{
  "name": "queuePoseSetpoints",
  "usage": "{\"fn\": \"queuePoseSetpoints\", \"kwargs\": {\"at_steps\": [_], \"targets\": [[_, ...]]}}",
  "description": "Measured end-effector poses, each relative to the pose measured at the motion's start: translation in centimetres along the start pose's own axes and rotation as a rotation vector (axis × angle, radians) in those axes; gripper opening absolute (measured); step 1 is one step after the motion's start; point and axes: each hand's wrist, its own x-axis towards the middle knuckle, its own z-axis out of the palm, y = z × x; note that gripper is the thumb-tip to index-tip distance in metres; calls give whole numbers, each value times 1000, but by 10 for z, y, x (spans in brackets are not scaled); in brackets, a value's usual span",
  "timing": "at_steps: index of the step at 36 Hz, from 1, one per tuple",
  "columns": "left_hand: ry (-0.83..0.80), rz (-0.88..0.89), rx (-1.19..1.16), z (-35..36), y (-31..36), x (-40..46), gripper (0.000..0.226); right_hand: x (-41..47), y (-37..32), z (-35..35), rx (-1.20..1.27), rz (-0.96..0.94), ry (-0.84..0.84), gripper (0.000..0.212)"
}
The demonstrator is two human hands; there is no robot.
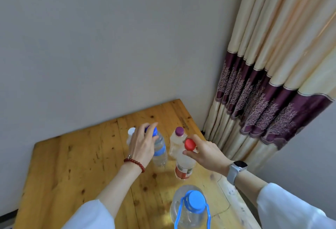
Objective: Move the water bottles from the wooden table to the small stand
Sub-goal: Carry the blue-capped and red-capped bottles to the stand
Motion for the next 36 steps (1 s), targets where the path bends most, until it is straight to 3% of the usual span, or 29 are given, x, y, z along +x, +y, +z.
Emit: {"fn": "queuePoseSetpoints", "kwargs": {"at_steps": [4, 7, 15, 19, 21, 24, 28, 32, 36], "targets": [[143, -1, -91, -41, 29, 15, 33, -11, -21, -37, 92, -41, 94, 38], [256, 16, -198, -78, 55, 27, 43, -23, -44, -66, 226, -79, 224, 33], [600, 341, -376, -186, 125, 38, 23, -94, -117, -146, 361, -192, 744, 28], [674, 466, -492, -229, 174, 16, 21, -149, -150, -173, 362, -214, 1057, 25], [637, 499, -572, -242, 199, -4, 20, -184, -162, -178, 338, -216, 1177, 28], [529, 548, -697, -247, 236, -42, 19, -241, -168, -173, 275, -178, 1225, 34], [345, 621, -873, -231, 286, -101, 20, -334, -159, -149, 203, -20, 1234, 37], [137, 608, -1028, -201, 340, -179, 19, -445, -142, -105, 166, 173, 1211, 19], [-131, 674, -1122, -167, 399, -281, 15, -568, -135, -48, 173, 379, 1276, 24]]}}
